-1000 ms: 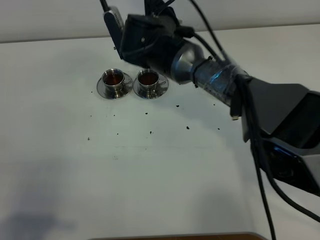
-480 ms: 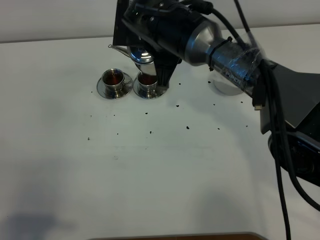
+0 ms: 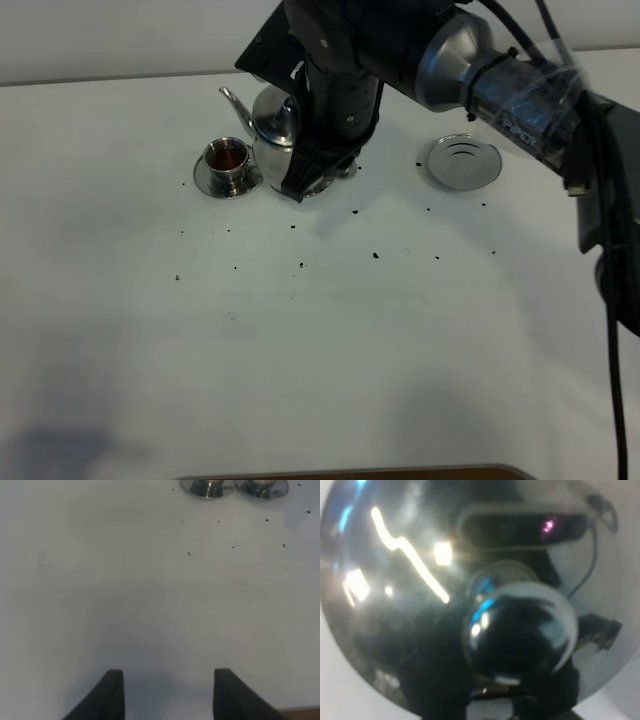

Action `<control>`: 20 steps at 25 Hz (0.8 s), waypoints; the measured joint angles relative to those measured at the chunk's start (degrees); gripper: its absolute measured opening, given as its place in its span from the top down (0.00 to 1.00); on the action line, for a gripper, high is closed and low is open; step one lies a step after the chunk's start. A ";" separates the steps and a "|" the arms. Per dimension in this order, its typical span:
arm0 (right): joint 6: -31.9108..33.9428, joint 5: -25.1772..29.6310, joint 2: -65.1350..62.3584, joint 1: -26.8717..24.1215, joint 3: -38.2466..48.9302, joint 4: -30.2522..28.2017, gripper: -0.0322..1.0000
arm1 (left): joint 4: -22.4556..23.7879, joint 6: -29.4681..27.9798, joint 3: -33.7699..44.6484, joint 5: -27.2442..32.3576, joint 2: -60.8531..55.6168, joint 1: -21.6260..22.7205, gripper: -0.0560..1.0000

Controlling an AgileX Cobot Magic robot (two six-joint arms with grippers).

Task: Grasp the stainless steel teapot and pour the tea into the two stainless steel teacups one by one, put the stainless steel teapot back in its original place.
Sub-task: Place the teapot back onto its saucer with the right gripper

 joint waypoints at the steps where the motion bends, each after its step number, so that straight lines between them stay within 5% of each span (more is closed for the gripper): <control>1: 0.06 0.05 -0.40 -0.20 1.31 1.24 0.79 | 0.00 0.00 0.00 0.00 0.00 0.00 0.51; 10: 0.43 -3.28 -0.32 -1.14 11.70 3.45 0.79 | 0.00 0.00 0.00 0.00 0.00 0.00 0.51; 20: 0.88 -11.41 0.01 -1.73 12.34 3.10 0.79 | 0.00 0.00 0.00 0.00 0.00 0.00 0.51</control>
